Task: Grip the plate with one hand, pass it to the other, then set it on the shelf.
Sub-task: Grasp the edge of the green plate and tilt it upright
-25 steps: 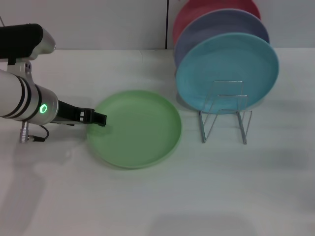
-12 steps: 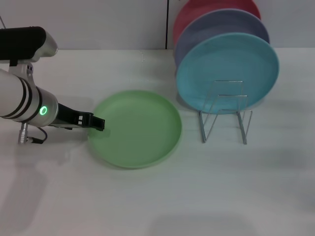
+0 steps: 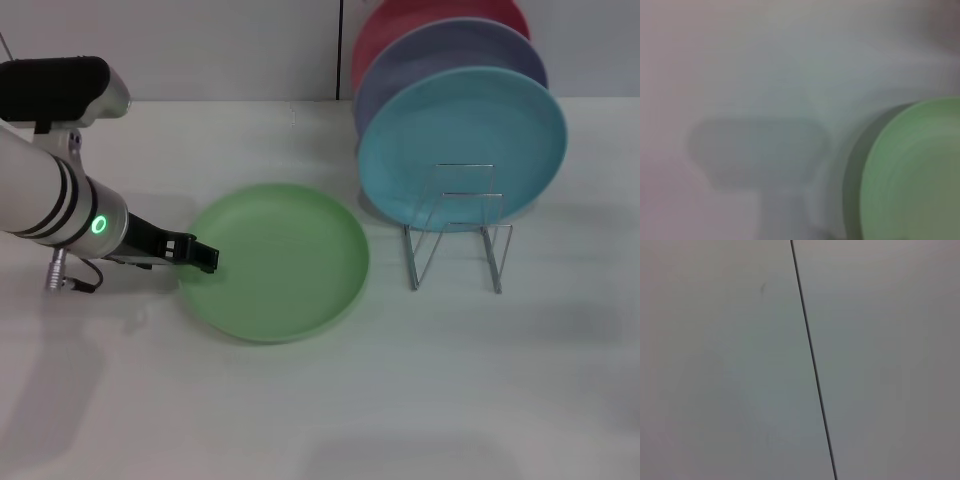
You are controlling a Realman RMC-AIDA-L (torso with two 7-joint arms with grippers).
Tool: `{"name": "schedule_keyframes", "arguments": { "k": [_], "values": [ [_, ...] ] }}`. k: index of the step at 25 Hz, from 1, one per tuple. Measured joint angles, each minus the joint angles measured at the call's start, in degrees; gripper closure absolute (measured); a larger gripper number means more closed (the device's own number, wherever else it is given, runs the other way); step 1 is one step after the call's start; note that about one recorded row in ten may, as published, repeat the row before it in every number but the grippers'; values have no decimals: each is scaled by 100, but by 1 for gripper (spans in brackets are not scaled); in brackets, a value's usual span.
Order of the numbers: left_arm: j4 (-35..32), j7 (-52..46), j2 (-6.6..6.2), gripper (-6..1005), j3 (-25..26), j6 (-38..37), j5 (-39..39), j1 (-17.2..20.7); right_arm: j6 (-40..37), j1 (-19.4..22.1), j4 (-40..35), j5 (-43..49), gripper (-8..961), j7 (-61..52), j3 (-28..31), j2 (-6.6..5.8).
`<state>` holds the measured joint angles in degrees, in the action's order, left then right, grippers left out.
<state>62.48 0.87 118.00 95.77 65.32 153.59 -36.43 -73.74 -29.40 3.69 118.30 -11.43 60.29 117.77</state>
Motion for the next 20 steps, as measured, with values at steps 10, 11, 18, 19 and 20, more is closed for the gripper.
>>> {"name": "schedule_keyframes", "arguments": {
  "k": [10,11,18,19,20],
  "values": [
    [-224,42,14,135,110,42,31,-176,0,-5,0,0,499,0,0,-1],
    [-243,45,13,135,111,42,31,-184,0,-5,0,0,499,0,0,-3],
    [-353,69,6,139,115,42,31,-258,0,-14,0,0,499,0,0,-6],
    [-358,71,5,140,116,41,31,-260,0,-14,0,0,499,0,0,-7],
    [-358,71,5,148,116,41,31,-260,0,-14,0,0,499,0,0,-7]
  ]
}}
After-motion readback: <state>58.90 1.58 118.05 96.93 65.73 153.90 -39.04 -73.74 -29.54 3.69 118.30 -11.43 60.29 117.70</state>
